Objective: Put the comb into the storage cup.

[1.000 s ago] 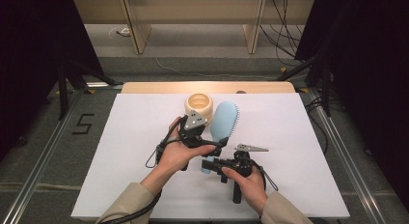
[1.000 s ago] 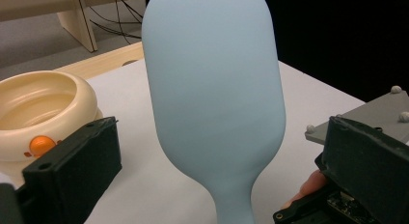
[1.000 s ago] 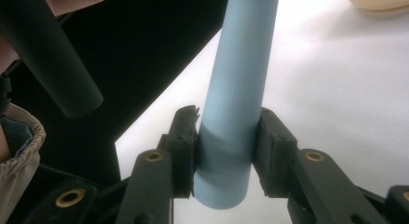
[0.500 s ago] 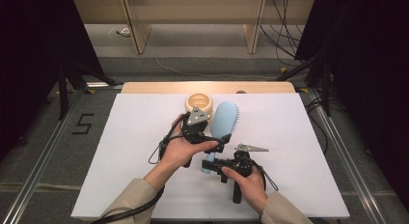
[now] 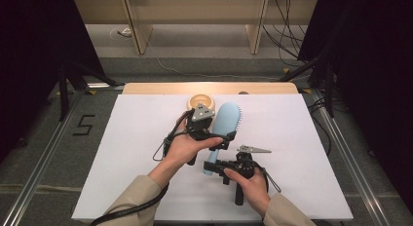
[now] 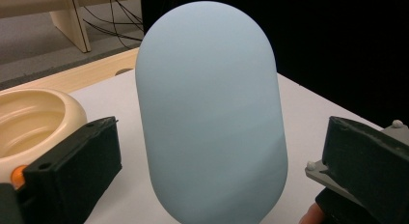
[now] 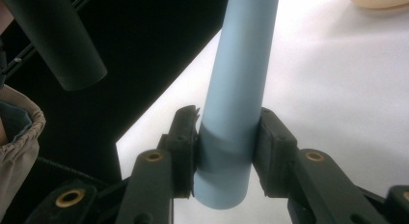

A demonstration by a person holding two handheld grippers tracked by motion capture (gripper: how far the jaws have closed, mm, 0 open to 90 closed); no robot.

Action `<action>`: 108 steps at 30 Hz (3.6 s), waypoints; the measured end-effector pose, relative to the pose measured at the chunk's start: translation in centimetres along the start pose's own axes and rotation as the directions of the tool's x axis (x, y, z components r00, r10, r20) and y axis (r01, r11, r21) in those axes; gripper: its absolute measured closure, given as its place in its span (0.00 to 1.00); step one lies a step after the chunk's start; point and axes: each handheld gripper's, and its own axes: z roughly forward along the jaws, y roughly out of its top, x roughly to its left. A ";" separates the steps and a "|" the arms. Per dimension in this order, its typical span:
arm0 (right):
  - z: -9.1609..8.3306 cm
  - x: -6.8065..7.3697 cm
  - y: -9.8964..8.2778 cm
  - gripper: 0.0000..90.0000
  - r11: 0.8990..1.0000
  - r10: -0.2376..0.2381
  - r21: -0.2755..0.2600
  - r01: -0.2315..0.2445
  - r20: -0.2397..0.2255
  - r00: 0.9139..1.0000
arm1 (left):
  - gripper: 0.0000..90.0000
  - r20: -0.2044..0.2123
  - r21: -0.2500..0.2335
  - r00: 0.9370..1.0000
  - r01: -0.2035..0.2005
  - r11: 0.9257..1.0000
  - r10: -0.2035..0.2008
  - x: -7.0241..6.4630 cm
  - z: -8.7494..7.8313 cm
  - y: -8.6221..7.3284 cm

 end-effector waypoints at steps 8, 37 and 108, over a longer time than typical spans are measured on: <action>0.0 0.0 0.0 0.72 1.000 0.001 0.000 -0.001 0.000 1.000 | 0.00 0.001 0.000 1.000 -0.005 1.000 0.005 -0.1 0.3 0.5; 0.0 0.0 0.0 0.72 1.000 0.001 0.001 -0.001 -0.004 1.000 | 0.00 -0.003 0.008 1.000 0.008 1.000 -0.008 0.3 1.9 2.0; 0.1 0.0 -0.1 0.72 1.000 -0.004 0.004 0.004 0.000 1.000 | 0.10 -0.002 0.025 0.999 0.045 0.999 -0.045 0.9 3.4 2.7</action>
